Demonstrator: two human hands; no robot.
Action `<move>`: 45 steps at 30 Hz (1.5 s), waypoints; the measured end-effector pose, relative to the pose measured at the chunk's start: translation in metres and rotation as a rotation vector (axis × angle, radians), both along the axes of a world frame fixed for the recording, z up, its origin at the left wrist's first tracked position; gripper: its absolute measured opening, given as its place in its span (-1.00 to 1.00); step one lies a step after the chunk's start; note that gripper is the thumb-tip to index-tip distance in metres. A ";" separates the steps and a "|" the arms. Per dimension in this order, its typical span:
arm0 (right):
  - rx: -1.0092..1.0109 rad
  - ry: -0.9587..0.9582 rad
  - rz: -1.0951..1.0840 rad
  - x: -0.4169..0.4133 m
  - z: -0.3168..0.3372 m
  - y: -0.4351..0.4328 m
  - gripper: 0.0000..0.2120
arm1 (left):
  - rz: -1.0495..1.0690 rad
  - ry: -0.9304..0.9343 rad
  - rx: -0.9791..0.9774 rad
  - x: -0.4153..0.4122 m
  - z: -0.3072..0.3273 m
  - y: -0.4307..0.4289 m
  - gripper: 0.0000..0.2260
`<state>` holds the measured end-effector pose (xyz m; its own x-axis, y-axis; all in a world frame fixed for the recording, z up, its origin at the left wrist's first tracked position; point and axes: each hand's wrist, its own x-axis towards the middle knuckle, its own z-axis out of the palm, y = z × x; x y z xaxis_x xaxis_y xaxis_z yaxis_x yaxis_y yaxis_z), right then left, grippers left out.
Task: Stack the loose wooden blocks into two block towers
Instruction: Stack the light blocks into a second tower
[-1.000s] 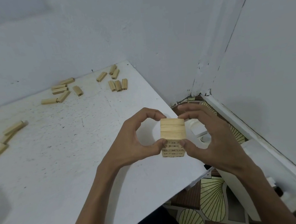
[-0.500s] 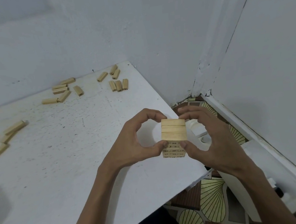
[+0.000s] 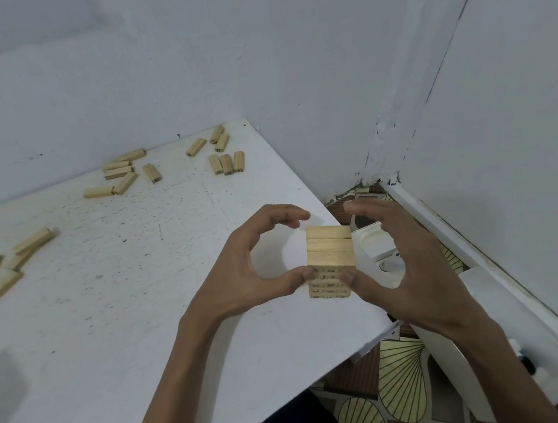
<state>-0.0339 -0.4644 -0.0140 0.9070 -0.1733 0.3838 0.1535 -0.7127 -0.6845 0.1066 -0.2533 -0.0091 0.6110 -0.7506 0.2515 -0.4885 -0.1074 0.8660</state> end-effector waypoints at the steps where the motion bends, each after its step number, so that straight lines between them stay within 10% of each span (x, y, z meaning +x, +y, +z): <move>1: -0.020 0.005 0.001 0.000 0.002 0.001 -0.30 | -0.001 -0.004 0.005 0.000 0.002 0.002 -0.47; 15: -0.296 0.027 0.017 0.026 0.085 0.077 -0.74 | 0.398 -0.133 0.234 0.015 0.039 0.095 -0.80; 37: -0.314 0.285 -0.137 0.283 -0.011 0.202 -0.51 | 0.831 -0.221 0.629 0.183 -0.007 0.147 -0.41; 45: -0.308 0.271 -0.305 0.328 -0.029 0.203 -0.62 | 0.940 -0.275 0.706 0.220 -0.024 0.133 -0.67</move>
